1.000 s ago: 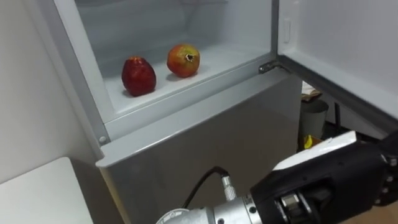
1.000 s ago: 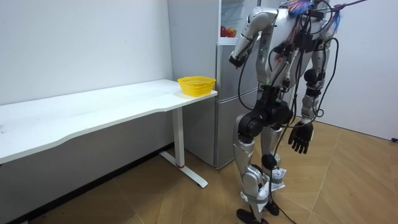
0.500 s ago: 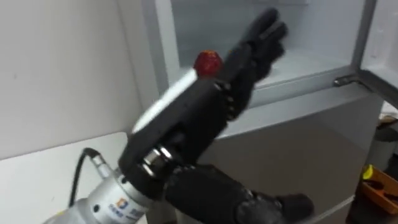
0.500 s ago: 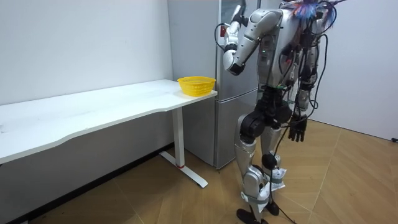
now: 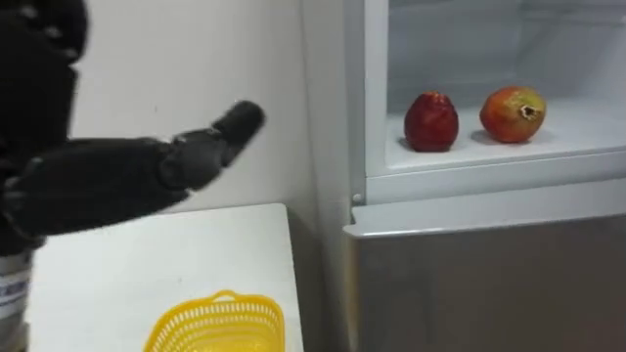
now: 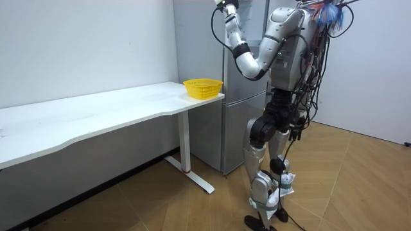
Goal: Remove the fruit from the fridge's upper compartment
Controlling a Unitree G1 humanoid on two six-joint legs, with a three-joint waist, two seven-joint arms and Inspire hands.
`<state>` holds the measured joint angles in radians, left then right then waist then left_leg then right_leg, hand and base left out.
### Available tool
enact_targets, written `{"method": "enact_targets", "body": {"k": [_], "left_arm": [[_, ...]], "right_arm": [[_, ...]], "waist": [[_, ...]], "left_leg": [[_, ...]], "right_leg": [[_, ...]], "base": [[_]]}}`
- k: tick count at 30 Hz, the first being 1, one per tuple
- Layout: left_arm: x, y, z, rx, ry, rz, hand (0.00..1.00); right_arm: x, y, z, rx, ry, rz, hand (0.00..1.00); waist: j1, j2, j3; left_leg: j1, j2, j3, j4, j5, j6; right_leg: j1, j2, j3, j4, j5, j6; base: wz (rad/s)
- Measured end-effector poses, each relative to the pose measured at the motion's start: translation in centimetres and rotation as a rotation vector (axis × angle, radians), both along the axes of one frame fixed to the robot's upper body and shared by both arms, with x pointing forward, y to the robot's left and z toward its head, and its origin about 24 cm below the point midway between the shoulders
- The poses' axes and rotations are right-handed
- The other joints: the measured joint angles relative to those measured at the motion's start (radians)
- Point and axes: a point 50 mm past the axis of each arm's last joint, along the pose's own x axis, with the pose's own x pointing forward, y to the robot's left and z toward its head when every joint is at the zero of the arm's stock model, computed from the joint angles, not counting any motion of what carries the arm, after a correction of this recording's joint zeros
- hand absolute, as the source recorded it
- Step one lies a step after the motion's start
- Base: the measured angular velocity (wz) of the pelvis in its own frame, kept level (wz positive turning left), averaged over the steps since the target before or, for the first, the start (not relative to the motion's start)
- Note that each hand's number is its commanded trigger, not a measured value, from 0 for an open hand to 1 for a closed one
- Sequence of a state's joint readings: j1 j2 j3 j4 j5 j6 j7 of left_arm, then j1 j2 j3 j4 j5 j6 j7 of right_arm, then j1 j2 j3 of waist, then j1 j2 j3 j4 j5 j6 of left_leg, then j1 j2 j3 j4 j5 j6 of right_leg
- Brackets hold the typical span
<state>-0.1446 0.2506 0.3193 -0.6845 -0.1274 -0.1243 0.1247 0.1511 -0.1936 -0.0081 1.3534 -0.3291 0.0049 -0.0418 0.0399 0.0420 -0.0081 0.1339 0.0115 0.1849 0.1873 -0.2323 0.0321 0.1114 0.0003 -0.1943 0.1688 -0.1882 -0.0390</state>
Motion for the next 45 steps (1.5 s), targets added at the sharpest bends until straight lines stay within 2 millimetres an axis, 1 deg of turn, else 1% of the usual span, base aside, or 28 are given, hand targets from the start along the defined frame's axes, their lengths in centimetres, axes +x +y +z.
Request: {"method": "enact_targets", "body": {"k": [1, 2, 4, 5, 6, 7, 9, 11, 15, 16, 17, 19, 20, 22, 23, 24, 26, 28, 29, 31, 33, 35, 37, 39, 41, 42, 43, 45], "left_arm": [[-0.6, 1.4, -0.3, -0.045, 0.002, 0.086, 0.0], [-0.9, 2.1, -0.5, -0.065, 0.002, 0.129, 0.0], [-1.9, 4.4, -1.6, -0.137, 0.016, 0.287, 0.0], [-2.2, 5.0, -2.0, -0.153, 0.03, 0.327, 0.0], [-2.7, 6.2, -3.1, -0.184, 0.071, 0.4, 0.0], [-3.1, 7.1, -4.2, -0.218, 0.117, 0.467, 0.0], [-3.8, 8.6, -6.4, -0.288, 0.196, 0.562, 0.0], [-5.0, 10.5, -9.8, -0.358, 0.342, 0.688, 0.0], [-6.2, 11.7, -14.2, -0.458, 0.52, 0.798, 0.0], [-6.7, 12.0, -15.7, -0.485, 0.58, 0.832, 0.0], [-7.0, 12.1, -16.5, -0.5, 0.612, 0.849, 0.0], [-7.3, 12.2, -20.1, -0.568, 0.755, 0.884, 0.0], [-7.3, 12.1, -21.3, -0.584, 0.805, 0.889, 0.0], [-8.0, 11.2, -26.0, -0.707, 1.008, 0.855, 0.0], [-8.8, 10.6, -28.7, -0.807, 1.118, 0.832, 0.0], [-9.5, 10.3, -30.1, -0.859, 1.177, 0.829, 0.0], [-12.8, 8.8, -34.7, -1.051, 1.395, 0.821, 0.0], [-14.9, 7.7, -36.9, -1.182, 1.506, 0.825, 0.0], [-15.5, 7.3, -37.4, -1.232, 1.524, 0.828, 0.0], [-18.1, 6.2, -39.1, -1.405, 1.579, 0.852, 0.0], [-19.5, 5.4, -39.9, -1.526, 1.587, 0.863, 0.0], [-21.1, 4.6, -40.6, -1.613, 1.619, 0.874, 0.0], [-21.8, 4.0, -40.9, -1.574, 1.712, 0.853, 0.0], [-22.2, 3.5, -41.2, -1.446, 1.852, 0.804, 0.0], [-21.5, 3.2, -41.3, -1.183, 2.039, 0.701, 0.0], [-21.2, 3.1, -41.4, -1.115, 2.075, 0.671, 0.0], [-20.6, 2.9, -41.4, -0.969, 2.148, 0.608, 0.0], [-19.5, 2.4, -41.6, -0.773, 2.236, 0.515, 0.0]], "right_arm": [[-0.2, 0.0, 0.0, -0.001, 0.0, -0.011, 0.0], [-0.3, 0.0, 0.0, -0.001, 0.0, -0.016, 0.0], [-0.3, -0.2, 0.1, -0.007, -0.006, -0.04, 0.0], [-0.4, -0.2, 0.1, -0.01, -0.012, -0.049, 0.0], [-0.5, -0.3, 0.1, -0.013, -0.016, -0.055, 0.0], [-0.7, -0.3, 0.1, -0.014, -0.011, -0.059, 0.0], [-0.8, -0.2, 0.1, -0.016, -0.006, -0.061, 0.0], [-0.2, -0.3, 0.2, -0.023, -0.03, -0.047, 0.0], [0.1, -0.3, 0.2, -0.02, -0.021, -0.026, 0.0], [0.1, -0.3, 0.2, -0.021, -0.026, -0.025, 0.0], [0.2, -0.3, 0.2, -0.022, -0.03, -0.022, 0.0], [0.0, -0.4, 0.3, -0.024, -0.03, -0.018, 0.0], [0.0, -0.4, 0.3, -0.024, -0.025, -0.022, 0.0], [0.0, -0.4, 0.2, -0.016, -0.018, -0.037, 0.0], [0.1, -0.3, 0.2, -0.009, -0.017, -0.037, 0.0], [0.1, -0.3, 0.2, -0.005, -0.015, -0.034, 0.0], [0.2, 0.0, 0.1, 0.013, -0.004, -0.026, 0.0], [0.0, 0.1, 0.1, 0.013, 0.006, -0.04, 0.0], [-0.1, 0.1, 0.1, 0.013, 0.009, -0.045, 0.0], [-0.5, 0.1, 0.1, 0.01, 0.017, -0.058, 0.0], [-0.6, 0.1, 0.1, 0.006, 0.023, -0.063, 0.0], [-1.1, 0.3, 0.0, 0.01, 0.048, -0.069, 0.0], [-1.3, 0.5, 0.0, 0.012, 0.06, -0.048, 0.0], [-1.0, 0.5, 0.0, 0.018, 0.064, -0.019, 0.0], [-1.5, 0.6, 0.0, 0.032, 0.094, -0.013, 0.0], [-1.2, 0.6, -0.1, 0.036, 0.094, -0.01, 0.0], [-1.0, 0.7, -0.1, 0.045, 0.096, 0.001, 0.0], [-0.8, 0.8, -0.1, 0.047, 0.091, 0.001, 0.0]], "waist": [[0.011, -0.001, -0.0001], [0.018, 0.0, -0.0001], [0.029, 0.0, 0.0017], [0.031, 0.001, 0.0018], [0.044, 0.002, 0.0018], [0.051, 0.008, 0.0058], [0.053, 0.002, 0.0049], [0.066, 0.002, 0.0055], [0.075, -0.007, 0.0057], [0.078, -0.012, 0.0041], [0.078, -0.01, 0.0025], [0.069, -0.013, 0.0037], [0.068, -0.011, 0.0039], [0.063, -0.012, 0.0037], [0.063, -0.012, 0.0034], [0.061, -0.014, 0.003], [0.052, -0.024, 0.0018], [0.048, -0.028, -0.0003], [0.048, -0.031, 0.0015], [0.047, -0.038, 0.0055], [0.048, -0.037, 0.0062], [0.048, -0.035, 0.01], [0.046, -0.025, 0.0105], [0.045, -0.014, 0.0104], [0.03, -0.009, 0.0104], [0.027, -0.009, 0.0102], [0.012, -0.009, 0.0093], [-0.017, -0.013, 0.0069]], "left_leg": [[0.002, -0.001, -0.005, 0.0, 0.0, 0.0], [0.003, -0.002, -0.007, 0.001, 0.0, -0.001], [0.002, -0.006, -0.028, 0.003, 0.0, -0.001], [0.002, -0.007, -0.033, 0.003, 0.0, 0.0], [0.003, -0.008, -0.038, 0.004, 0.001, 0.0], [0.006, -0.009, -0.041, 0.004, 0.001, 0.0], [0.007, -0.012, -0.054, 0.004, 0.001, 0.0], [0.006, -0.013, -0.057, 0.003, 0.0, 0.0], [-0.011, -0.014, -0.071, 0.003, 0.0, 0.0], [-0.016, -0.014, -0.072, 0.002, 0.0, 0.0], [-0.017, -0.014, -0.073, 0.003, 0.0, 0.0], [-0.017, -0.018, -0.092, 0.003, 0.0, 0.0], [-0.019, -0.02, -0.096, 0.003, 0.0, 0.0], [-0.018, -0.024, -0.108, 0.001, 0.0, 0.001], [-0.017, -0.024, -0.107, 0.0, 0.0, 0.001], [-0.017, -0.024, -0.107, -0.001, 0.0, 0.001], [-0.013, -0.023, -0.103, -0.002, 0.0, 0.001], [-0.007, -0.023, -0.103, -0.003, 0.0, 0.0], [-0.004, -0.023, -0.103, -0.005, 0.0, 0.0], [0.004, -0.023, -0.102, -0.007, -0.001, 0.001], [0.01, -0.022, -0.102, -0.01, -0.006, 0.004], [0.017, -0.023, -0.098, -0.018, -0.007, 0.005], [0.017, -0.022, -0.092, -0.021, -0.008, 0.007], [0.016, -0.021, -0.079, -0.02, -0.008, 0.008], [0.01, -0.021, -0.078, -0.019, -0.008, 0.008], [0.008, -0.021, -0.078, -0.018, -0.008, 0.009], [0.003, -0.021, -0.08, -0.017, -0.008, 0.009], [-0.001, -0.022, -0.08, -0.015, -0.007, 0.009]], "right_leg": [[0.001, -0.001, -0.001, 0.002, -0.004, 0.0], [0.002, -0.001, -0.001, 0.003, -0.005, -0.001], [0.011, -0.005, -0.02, 0.001, -0.009, 0.001], [0.013, -0.006, -0.026, 0.002, -0.01, 0.001], [0.017, -0.007, -0.029, 0.002, -0.011, 0.002], [0.021, -0.007, -0.03, 0.002, -0.012, 0.002], [0.025, -0.009, -0.04, 0.002, -0.016, 0.004], [0.024, -0.009, -0.041, 0.002, -0.018, 0.004], [0.009, -0.01, -0.054, 0.005, -0.018, 0.003], [0.005, -0.01, -0.053, 0.005, -0.018, 0.003], [0.004, -0.01, -0.053, 0.005, -0.018, 0.003], [0.016, -0.013, -0.072, 0.003, -0.018, 0.003], [0.02, -0.014, -0.078, 0.003, -0.018, 0.004], [0.023, -0.018, -0.085, 0.004, -0.023, 0.007], [0.02, -0.018, -0.082, 0.007, -0.026, 0.007], [0.02, -0.018, -0.082, 0.006, -0.026, 0.007], [0.019, -0.015, -0.068, 0.005, -0.027, 0.006], [0.019, -0.014, -0.061, 0.001, -0.027, 0.006], [0.021, -0.014, -0.061, 0.001, -0.027, 0.006], [0.032, -0.014, -0.059, 0.0, -0.028, 0.007], [0.03, -0.014, -0.055, 0.0, -0.029, 0.009], [0.033, -0.014, -0.049, 0.003, -0.029, 0.009], [0.032, -0.013, -0.039, 0.005, -0.029, 0.009], [0.022, -0.013, -0.027, 0.017, -0.031, 0.011], [0.016, -0.014, -0.027, 0.02, -0.031, 0.01], [0.014, -0.014, -0.027, 0.02, -0.031, 0.01], [0.011, -0.015, -0.029, 0.021, -0.031, 0.01], [0.008, -0.014, -0.027, 0.02, -0.031, 0.011]], "base": [[0.1], [0.1], [0.22], [0.25], [0.14], [0.18], [0.16], [0.03], [0.06], [0.06], [0.04], [0.17], [0.25], [0.12], [-0.04], [-0.09], [-0.12], [-0.09], [0.0], [0.0], [-0.06], [-0.1], [-0.11], [-0.15], [-0.02], [0.05], [0.03], [0.0]]}}
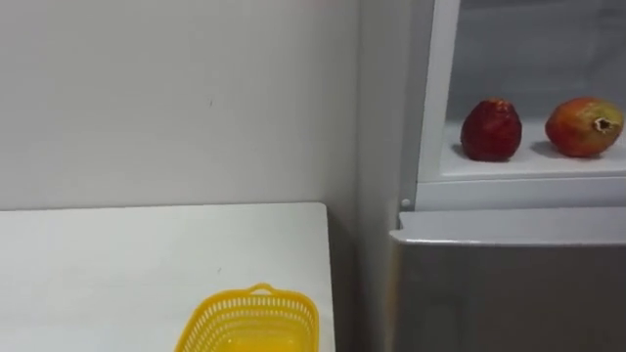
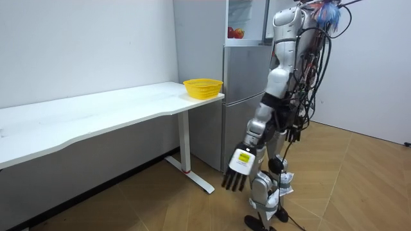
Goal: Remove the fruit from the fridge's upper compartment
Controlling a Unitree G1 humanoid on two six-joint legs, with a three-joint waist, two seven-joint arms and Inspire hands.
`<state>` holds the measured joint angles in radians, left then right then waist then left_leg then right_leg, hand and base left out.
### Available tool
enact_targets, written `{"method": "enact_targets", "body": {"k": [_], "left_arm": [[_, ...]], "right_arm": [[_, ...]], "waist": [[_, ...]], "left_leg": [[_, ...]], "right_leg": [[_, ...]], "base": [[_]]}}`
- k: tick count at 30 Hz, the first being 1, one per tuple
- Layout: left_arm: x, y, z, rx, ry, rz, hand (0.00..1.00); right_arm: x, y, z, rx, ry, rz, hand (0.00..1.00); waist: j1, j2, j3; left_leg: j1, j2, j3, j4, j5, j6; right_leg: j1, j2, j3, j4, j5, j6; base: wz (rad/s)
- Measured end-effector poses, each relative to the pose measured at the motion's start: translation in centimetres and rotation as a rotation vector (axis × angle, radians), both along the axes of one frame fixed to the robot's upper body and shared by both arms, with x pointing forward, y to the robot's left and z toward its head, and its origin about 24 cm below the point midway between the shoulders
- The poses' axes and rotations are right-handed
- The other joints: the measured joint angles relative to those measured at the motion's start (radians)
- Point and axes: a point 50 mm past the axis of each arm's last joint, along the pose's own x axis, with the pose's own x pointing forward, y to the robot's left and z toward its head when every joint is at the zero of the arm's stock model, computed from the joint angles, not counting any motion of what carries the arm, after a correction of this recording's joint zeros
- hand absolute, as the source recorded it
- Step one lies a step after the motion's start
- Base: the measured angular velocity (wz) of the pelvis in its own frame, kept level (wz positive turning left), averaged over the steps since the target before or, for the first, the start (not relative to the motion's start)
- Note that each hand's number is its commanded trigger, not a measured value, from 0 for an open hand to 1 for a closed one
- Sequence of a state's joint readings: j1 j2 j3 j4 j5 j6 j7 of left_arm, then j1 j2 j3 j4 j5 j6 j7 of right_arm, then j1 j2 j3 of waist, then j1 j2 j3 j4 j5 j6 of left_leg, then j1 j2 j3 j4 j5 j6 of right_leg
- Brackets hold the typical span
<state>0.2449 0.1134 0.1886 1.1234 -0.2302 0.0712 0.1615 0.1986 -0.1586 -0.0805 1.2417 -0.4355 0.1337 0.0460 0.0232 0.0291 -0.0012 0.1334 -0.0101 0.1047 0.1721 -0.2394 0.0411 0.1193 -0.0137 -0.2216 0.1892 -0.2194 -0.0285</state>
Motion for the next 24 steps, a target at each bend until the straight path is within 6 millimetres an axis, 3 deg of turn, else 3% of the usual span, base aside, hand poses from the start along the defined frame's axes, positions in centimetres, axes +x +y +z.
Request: {"method": "enact_targets", "body": {"k": [5, 8, 19, 24], "left_arm": [[3.3, -1.1, -0.1, -0.023, 0.0, -0.371, 0.0], [4.5, -1.4, 0.0, -0.006, -0.014, -0.504, 0.0], [3.7, -0.3, 0.1, 0.007, 0.061, -0.558, 0.0], [3.4, -0.3, 0.1, 0.009, 0.077, -0.589, 0.0]], "right_arm": [[-0.2, 0.7, -0.2, 0.015, 0.021, 0.011, 0.0], [0.3, 0.9, -0.2, 0.017, 0.021, 0.034, 0.0], [0.7, 0.6, -0.2, -0.046, -0.006, 0.005, 0.0], [1.5, 0.5, -0.1, -0.085, -0.069, -0.017, 0.0]], "waist": [[-0.03, -0.012, -0.0063], [-0.047, -0.017, -0.0083], [-0.075, -0.044, 0.0011], [-0.075, -0.04, 0.0014]], "left_leg": [[0.006, 0.002, 0.025, 0.005, 0.0, 0.0], [0.005, 0.002, 0.039, -0.005, 0.0, 0.0], [0.018, 0.002, 0.06, -0.008, 0.0, 0.0], [0.016, 0.004, 0.057, -0.021, -0.002, 0.003]], "right_leg": [[-0.003, 0.002, 0.023, 0.0, 0.0, 0.0], [-0.017, 0.002, 0.034, 0.006, 0.0, 0.001], [-0.015, 0.002, 0.053, 0.013, -0.001, 0.003], [-0.022, 0.007, 0.06, 0.015, 0.001, 0.004]], "base": [[-0.14], [-0.18], [-0.04], [0.0]]}}
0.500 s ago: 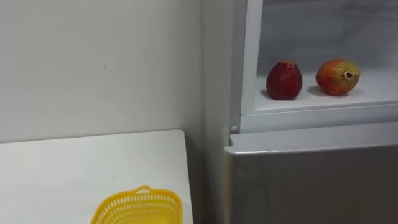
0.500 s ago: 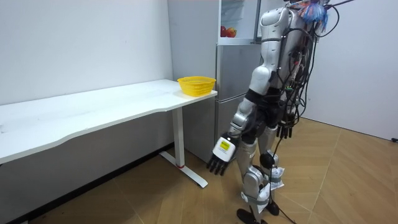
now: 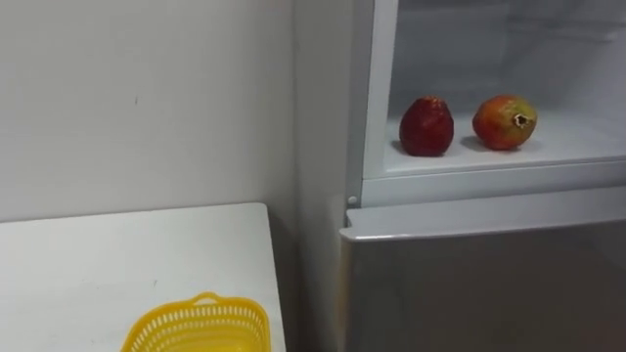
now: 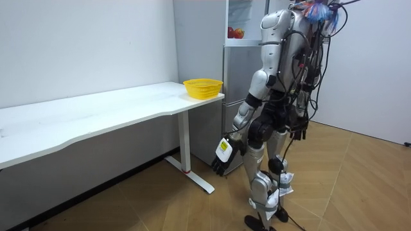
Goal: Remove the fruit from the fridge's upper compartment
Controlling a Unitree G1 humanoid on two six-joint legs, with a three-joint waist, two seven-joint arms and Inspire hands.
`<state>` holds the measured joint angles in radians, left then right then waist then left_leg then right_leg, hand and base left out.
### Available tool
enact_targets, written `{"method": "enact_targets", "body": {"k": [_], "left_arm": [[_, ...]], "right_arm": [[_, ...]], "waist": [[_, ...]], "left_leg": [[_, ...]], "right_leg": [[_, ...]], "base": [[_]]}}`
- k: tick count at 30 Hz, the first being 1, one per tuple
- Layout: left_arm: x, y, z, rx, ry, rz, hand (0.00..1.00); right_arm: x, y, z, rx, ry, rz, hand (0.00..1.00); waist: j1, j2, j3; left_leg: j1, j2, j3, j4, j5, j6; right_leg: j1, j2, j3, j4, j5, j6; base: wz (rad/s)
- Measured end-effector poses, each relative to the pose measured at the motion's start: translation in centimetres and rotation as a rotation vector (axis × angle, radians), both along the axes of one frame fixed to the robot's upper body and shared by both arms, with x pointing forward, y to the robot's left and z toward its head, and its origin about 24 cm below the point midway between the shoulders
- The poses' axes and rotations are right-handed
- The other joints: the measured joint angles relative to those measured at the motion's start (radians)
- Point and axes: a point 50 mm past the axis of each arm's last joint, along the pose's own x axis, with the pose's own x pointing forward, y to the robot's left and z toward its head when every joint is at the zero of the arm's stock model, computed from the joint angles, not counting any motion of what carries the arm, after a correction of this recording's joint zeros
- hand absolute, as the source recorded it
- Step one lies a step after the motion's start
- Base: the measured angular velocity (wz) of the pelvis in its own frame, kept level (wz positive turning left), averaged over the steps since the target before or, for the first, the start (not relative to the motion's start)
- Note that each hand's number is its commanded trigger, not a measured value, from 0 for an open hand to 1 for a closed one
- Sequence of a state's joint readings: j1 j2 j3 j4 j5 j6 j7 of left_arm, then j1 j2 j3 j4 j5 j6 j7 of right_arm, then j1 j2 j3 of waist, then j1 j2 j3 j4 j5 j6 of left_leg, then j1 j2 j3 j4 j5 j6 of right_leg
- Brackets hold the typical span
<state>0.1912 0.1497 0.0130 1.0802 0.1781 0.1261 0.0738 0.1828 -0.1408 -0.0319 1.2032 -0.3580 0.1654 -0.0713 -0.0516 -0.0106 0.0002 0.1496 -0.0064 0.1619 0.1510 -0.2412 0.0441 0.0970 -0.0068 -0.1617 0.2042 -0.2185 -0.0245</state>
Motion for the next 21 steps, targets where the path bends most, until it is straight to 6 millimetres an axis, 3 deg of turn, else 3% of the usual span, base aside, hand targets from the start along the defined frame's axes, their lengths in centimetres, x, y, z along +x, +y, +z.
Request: {"method": "enact_targets", "body": {"k": [5, 11, 14, 17, 21], "left_arm": [[0.1, -0.3, 0.0, 0.011, 0.007, -0.062, 0.0], [1.4, -0.7, 0.1, 0.016, -0.044, -0.123, 0.0], [2.3, -0.9, 0.4, 0.011, -0.082, -0.13, 0.0], [2.8, -1.2, 0.5, -0.006, -0.135, -0.152, 0.0], [3.1, -1.6, 0.7, -0.02, -0.189, -0.172, 0.0]], "right_arm": [[1.8, -0.5, 0.4, -0.081, -0.125, -0.017, 0.0], [6.1, -1.1, 2.3, -0.185, -0.434, -0.063, 0.0], [9.6, -0.7, 5.1, -0.214, -0.682, -0.091, 0.0], [13.0, -0.3, 9.7, -0.242, -1.013, -0.103, 0.0], [14.3, 0.0, 12.9, -0.252, -1.214, -0.126, 0.0]], "waist": [[0.0, 0.015, -0.0008], [-0.023, 0.031, -0.0035], [-0.03, 0.035, -0.001], [-0.05, 0.03, -0.0004], [-0.053, 0.026, -0.0048]], "left_leg": [[-0.008, 0.004, 0.018, 0.004, 0.0, -0.001], [-0.015, 0.007, 0.055, 0.006, 0.001, -0.001], [-0.021, 0.01, 0.076, 0.006, 0.001, -0.002], [-0.017, 0.01, 0.085, 0.007, 0.001, -0.002], [-0.017, 0.01, 0.086, 0.002, 0.001, -0.002]], "right_leg": [[-0.018, 0.008, 0.025, 0.003, 0.001, -0.002], [-0.04, 0.01, 0.048, 0.016, 0.002, -0.003], [-0.064, 0.015, 0.075, 0.018, 0.003, -0.005], [-0.062, 0.014, 0.078, 0.015, 0.005, -0.005], [-0.059, 0.017, 0.08, 0.004, 0.009, -0.004]], "base": [[-0.11], [-0.15], [-0.28], [-0.11], [0.0]]}}
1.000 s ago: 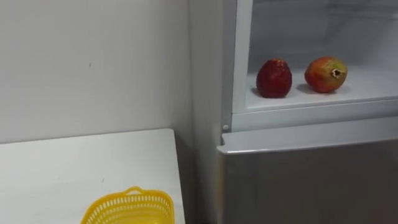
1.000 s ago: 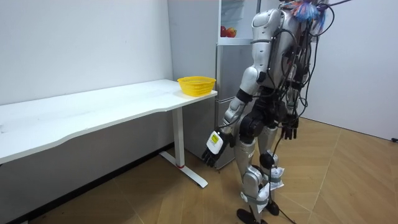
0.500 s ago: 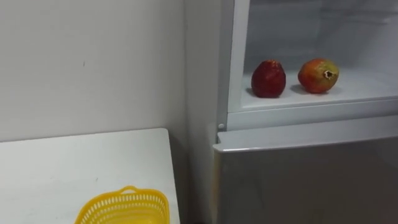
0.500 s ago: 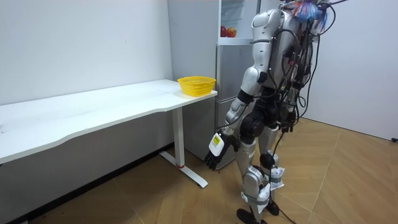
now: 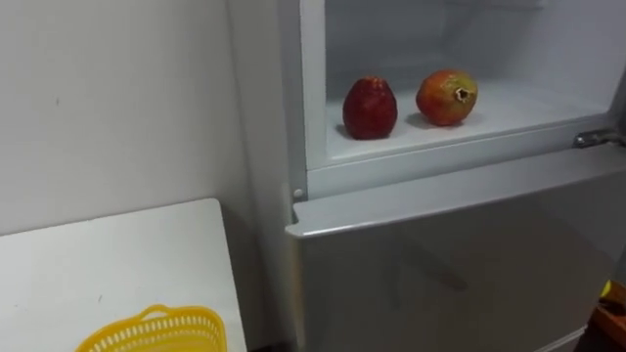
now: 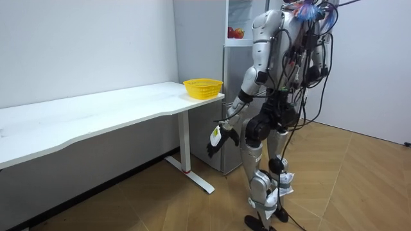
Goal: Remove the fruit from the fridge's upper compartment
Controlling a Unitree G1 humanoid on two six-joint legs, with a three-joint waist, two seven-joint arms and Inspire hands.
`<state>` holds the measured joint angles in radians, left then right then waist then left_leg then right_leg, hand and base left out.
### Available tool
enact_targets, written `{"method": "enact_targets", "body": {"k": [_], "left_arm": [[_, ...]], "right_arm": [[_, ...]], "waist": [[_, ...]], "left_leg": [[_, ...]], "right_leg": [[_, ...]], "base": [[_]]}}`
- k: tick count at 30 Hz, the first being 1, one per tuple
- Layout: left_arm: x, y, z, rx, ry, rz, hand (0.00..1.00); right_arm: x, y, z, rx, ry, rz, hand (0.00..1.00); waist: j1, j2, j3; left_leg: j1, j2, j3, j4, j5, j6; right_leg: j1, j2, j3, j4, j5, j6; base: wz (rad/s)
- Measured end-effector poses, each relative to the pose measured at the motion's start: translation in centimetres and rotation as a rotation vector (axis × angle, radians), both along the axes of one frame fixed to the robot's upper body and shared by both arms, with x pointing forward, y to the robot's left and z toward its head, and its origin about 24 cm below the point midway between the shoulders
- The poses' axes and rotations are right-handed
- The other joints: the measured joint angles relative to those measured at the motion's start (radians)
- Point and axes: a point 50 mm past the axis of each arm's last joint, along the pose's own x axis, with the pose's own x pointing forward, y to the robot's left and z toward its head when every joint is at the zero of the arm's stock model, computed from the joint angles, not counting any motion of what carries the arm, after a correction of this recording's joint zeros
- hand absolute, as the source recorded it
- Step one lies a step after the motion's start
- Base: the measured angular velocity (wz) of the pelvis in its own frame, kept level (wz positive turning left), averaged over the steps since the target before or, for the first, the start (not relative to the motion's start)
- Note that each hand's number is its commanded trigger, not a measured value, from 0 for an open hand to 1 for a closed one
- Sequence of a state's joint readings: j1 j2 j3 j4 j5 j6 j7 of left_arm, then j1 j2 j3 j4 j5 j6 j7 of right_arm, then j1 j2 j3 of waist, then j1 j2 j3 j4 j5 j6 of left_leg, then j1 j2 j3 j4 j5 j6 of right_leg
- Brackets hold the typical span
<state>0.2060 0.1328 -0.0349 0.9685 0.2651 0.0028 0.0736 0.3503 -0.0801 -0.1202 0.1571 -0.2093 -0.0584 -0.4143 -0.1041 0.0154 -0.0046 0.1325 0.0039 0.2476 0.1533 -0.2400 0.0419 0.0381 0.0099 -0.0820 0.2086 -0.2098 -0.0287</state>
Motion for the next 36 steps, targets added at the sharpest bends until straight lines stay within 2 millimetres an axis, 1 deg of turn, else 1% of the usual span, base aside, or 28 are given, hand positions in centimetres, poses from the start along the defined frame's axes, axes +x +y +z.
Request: {"method": "enact_targets", "body": {"k": [2, 3, 5, 6, 7, 8, 10, 12, 14, 18, 20, 23, 25, 28, 29, 30, 31, 32, 34, 36], "left_arm": [[0.0, 0.0, 0.1, 0.002, -0.01, -0.009, 0.0], [-0.1, 0.0, 0.0, 0.002, -0.005, -0.012, 0.0], [-0.4, 0.0, -0.1, 0.009, 0.005, -0.015, 0.0], [-0.9, 0.0, -0.3, 0.017, 0.019, -0.011, 0.0], [-0.9, 0.0, -0.3, 0.023, 0.019, -0.02, 0.0], [-0.8, 0.0, -0.3, 0.024, 0.019, -0.025, 0.0], [-0.9, -0.1, -0.3, 0.023, 0.021, -0.038, 0.0], [-0.8, -0.1, -0.3, 0.023, 0.022, -0.054, 0.0], [-0.7, 0.0, -0.3, 0.018, 0.022, -0.064, 0.0], [-1.2, 0.6, -0.3, 0.035, 0.046, -0.076, 0.0], [-1.7, 0.7, -0.5, 0.042, 0.079, -0.09, 0.0], [-2.2, 0.7, -0.6, 0.046, 0.102, -0.094, 0.0], [-2.7, 1.1, -0.7, 0.058, 0.13, -0.09, 0.0], [-3.2, 1.2, -0.8, 0.059, 0.161, -0.109, 0.0], [-3.5, 1.2, -0.8, 0.059, 0.177, -0.113, 0.0], [-3.6, 1.2, -0.8, 0.058, 0.182, -0.114, 0.0], [-3.7, 1.2, -0.9, 0.055, 0.191, -0.116, 0.0], [-3.7, 1.3, -0.8, 0.051, 0.194, -0.118, 0.0], [-3.6, 1.5, -0.8, 0.054, 0.194, -0.125, 0.0], [-3.4, 1.7, -0.7, 0.058, 0.191, -0.137, 0.0]], "right_arm": [[0.3, 0.7, 1.8, -0.019, -0.09, 0.028, 0.0], [0.4, 0.9, 2.1, -0.019, -0.105, 0.035, 0.0], [0.7, 1.6, 3.1, -0.018, -0.153, 0.06, 0.0], [1.1, 2.0, 3.9, -0.018, -0.193, 0.077, 0.0], [1.5, 2.3, 4.9, -0.022, -0.24, 0.093, 0.0], [1.6, 2.5, 5.4, -0.025, -0.268, 0.099, 0.0], [2.1, 3.0, 7.2, -0.038, -0.365, 0.12, 0.0], [2.3, 3.5, 8.4, -0.048, -0.417, 0.147, 0.0], [3.0, 4.2, 9.9, -0.081, -0.484, 0.197, 0.0], [3.4, 5.2, 11.7, -0.122, -0.561, 0.259, 0.0], [3.8, 5.7, 12.9, -0.169, -0.609, 0.295, 0.0], [4.0, 5.9, 14.0, -0.211, -0.666, 0.3, 0.0], [3.9, 6.1, 15.0, -0.218, -0.743, 0.28, 0.0], [3.9, 6.1, 15.6, -0.228, -0.792, 0.256, 0.0], [4.0, 6.1, 15.8, -0.242, -0.805, 0.247, 0.0], [4.0, 6.1, 15.9, -0.254, -0.813, 0.245, 0.0], [4.2, 6.2, 16.2, -0.267, -0.835, 0.248, 0.0], [4.4, 6.2, 16.7, -0.274, -0.863, 0.256, 0.0], [4.5, 6.3, 17.5, -0.289, -0.914, 0.27, 0.0], [4.6, 6.4, 18.3, -0.315, -0.964, 0.282, 0.0]], "waist": [[-0.001, 0.002, -0.0007], [-0.001, 0.001, -0.0004], [0.003, 0.001, -0.0002], [0.005, 0.006, -0.003], [0.005, 0.007, -0.0042], [0.005, 0.008, -0.0041], [0.006, 0.01, -0.0051], [0.016, 0.01, -0.0049], [0.019, 0.006, -0.004], [0.029, -0.002, -0.0036], [0.031, -0.005, -0.0029], [0.034, -0.01, -0.0029], [0.039, -0.016, -0.0032], [0.043, -0.029, -0.0004], [0.044, -0.029, -0.0041], [0.044, -0.034, -0.0027], [0.043, -0.039, 0.0003], [0.041, -0.043, 0.0008], [0.046, -0.046, -0.001], [0.053, -0.045, -0.0008]], "left_leg": [[-0.004, 0.001, 0.006, -0.001, 0.0, 0.0], [-0.004, 0.002, 0.01, -0.001, 0.0, 0.0], [-0.004, 0.002, 0.019, -0.001, 0.0, 0.0], [-0.006, 0.004, 0.027, -0.001, 0.0, 0.0], [-0.009, 0.004, 0.027, -0.002, 0.0, 0.0], [-0.012, 0.004, 0.029, -0.002, 0.0, 0.0], [-0.012, 0.007, 0.047, -0.002, 0.0, 0.0], [-0.008, 0.009, 0.052, -0.003, 0.0, 0.0], [-0.012, 0.012, 0.051, -0.003, 0.0, 0.0], [-0.016, 0.016, 0.05, -0.003, 0.0, -0.001], [-0.017, 0.017, 0.047, -0.003, -0.002, -0.003], [-0.015, 0.017, 0.042, -0.004, -0.002, -0.004], [-0.016, 0.017, 0.04, -0.004, -0.002, -0.004], [-0.018, 0.017, 0.039, -0.004, -0.002, -0.004], [-0.018, 0.017, 0.037, -0.004, -0.002, -0.004], [-0.018, 0.017, 0.036, -0.004, -0.002, -0.004], [-0.019, 0.017, 0.032, -0.004, -0.002, -0.004], [-0.02, 0.017, 0.025, -0.003, -0.002, -0.004], [-0.02, 0.017, 0.02, -0.003, -0.002, -0.004], [-0.019, 0.017, 0.012, -0.003, -0.002, -0.004]], "right_leg": [[-0.003, 0.003, 0.006, -0.007, 0.004, 0.0], [-0.003, 0.003, 0.007, -0.007, 0.005, 0.0], [-0.007, 0.009, 0.025, -0.003, 0.007, 0.001], [-0.012, 0.01, 0.034, -0.003, 0.01, 0.0], [-0.019, 0.011, 0.039, -0.002, 0.011, 0.0], [-0.021, 0.012, 0.041, -0.001, 0.012, 0.0], [-0.02, 0.018, 0.051, -0.004, 0.018, 0.0], [-0.018, 0.023, 0.054, -0.002, 0.022, -0.002], [-0.018, 0.024, 0.052, -0.001, 0.026, -0.004], [-0.02, 0.024, 0.05, -0.002, 0.029, -0.006], [-0.022, 0.026, 0.049, -0.004, 0.029, -0.007], [-0.024, 0.029, 0.048, -0.004, 0.029, -0.006], [-0.017, 0.03, 0.044, -0.005, 0.034, -0.007], [-0.017, 0.03, 0.037, -0.006, 0.037, -0.006], [-0.015, 0.03, 0.035, -0.007, 0.037, -0.006], [-0.014, 0.03, 0.033, -0.007, 0.037, -0.006], [-0.014, 0.029, 0.027, -0.007, 0.038, -0.006], [-0.014, 0.028, 0.022, -0.007, 0.038, -0.006], [-0.011, 0.027, 0.013, -0.007, 0.038, -0.006], [-0.005, 0.025, 0.001, -0.009, 0.038, -0.006]], "base": [[-0.08], [-0.09], [-0.14], [-0.22], [-0.2], [-0.11], [-0.14], [-0.15], [-0.06], [0.05], [0.06], [0.03], [0.0], [0.0], [0.0], [0.06], [0.1], [0.11], [0.1], [0.14]]}}
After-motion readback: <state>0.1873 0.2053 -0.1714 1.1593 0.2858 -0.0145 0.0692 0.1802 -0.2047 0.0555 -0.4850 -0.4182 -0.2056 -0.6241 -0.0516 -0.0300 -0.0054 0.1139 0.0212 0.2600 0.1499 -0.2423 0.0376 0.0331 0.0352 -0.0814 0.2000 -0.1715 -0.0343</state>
